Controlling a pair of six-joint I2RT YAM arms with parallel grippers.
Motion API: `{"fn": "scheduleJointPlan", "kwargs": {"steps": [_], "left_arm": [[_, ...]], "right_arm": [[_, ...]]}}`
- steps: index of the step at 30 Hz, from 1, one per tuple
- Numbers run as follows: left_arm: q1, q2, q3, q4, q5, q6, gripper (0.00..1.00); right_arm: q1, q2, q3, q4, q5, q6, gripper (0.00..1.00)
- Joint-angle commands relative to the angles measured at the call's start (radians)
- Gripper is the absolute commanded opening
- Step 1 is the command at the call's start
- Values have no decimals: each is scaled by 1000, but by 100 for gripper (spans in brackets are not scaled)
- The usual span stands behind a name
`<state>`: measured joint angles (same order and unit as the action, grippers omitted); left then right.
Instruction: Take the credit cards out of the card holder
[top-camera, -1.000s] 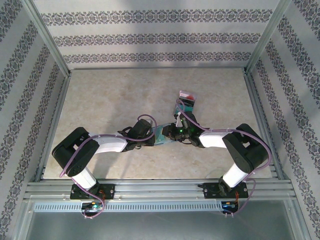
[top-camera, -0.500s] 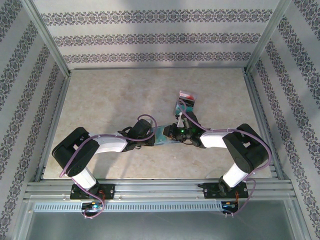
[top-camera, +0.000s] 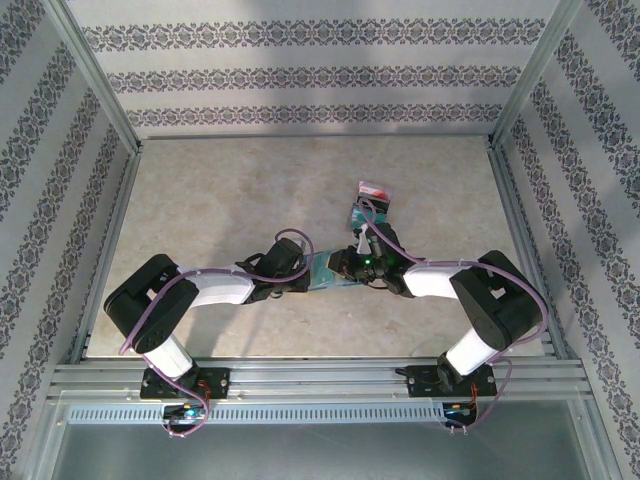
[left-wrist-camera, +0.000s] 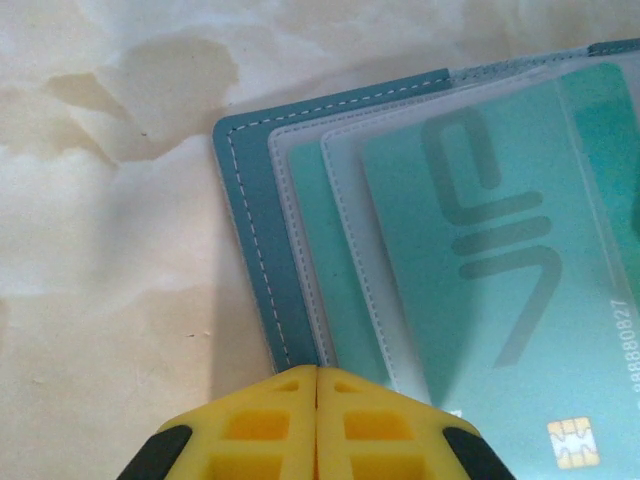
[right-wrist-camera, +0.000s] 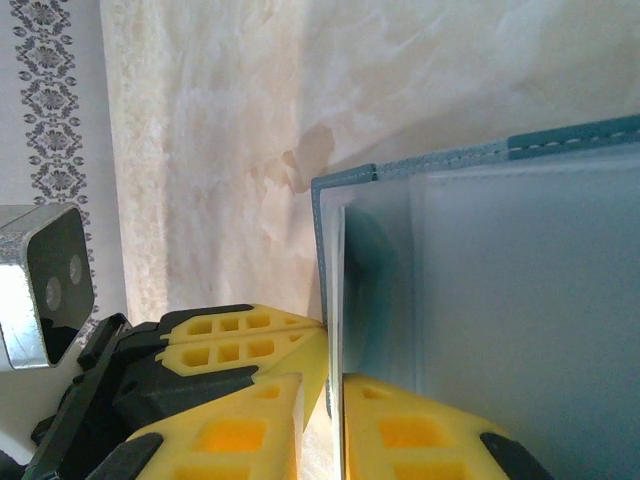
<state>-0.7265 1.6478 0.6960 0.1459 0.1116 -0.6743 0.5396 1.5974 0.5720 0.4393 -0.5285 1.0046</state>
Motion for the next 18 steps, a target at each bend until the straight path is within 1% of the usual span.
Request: {"fn": "scheduleJointPlan", "kwargs": {"steps": [1,4,8,12,18], "left_arm": [[-2,21,-1,-48,-18,-5,7],[-1,20,-2,-49,-19,-3,7],[-1,18,-3,-50,-21,-4,7],[1,15,-4,-52,-22,-4,7],[4,12,-3,-57,-25,1,7]], "right_arm": [[-10,-32,-12,35,-25,2,17],[-15,-37,-18,35,-22,1,16],[-18,-39,-22,32,-18,-6,10],[-20,-37,-26,26,-8,-10,9],[-21,-39,-26,1,13,-27,4]]}}
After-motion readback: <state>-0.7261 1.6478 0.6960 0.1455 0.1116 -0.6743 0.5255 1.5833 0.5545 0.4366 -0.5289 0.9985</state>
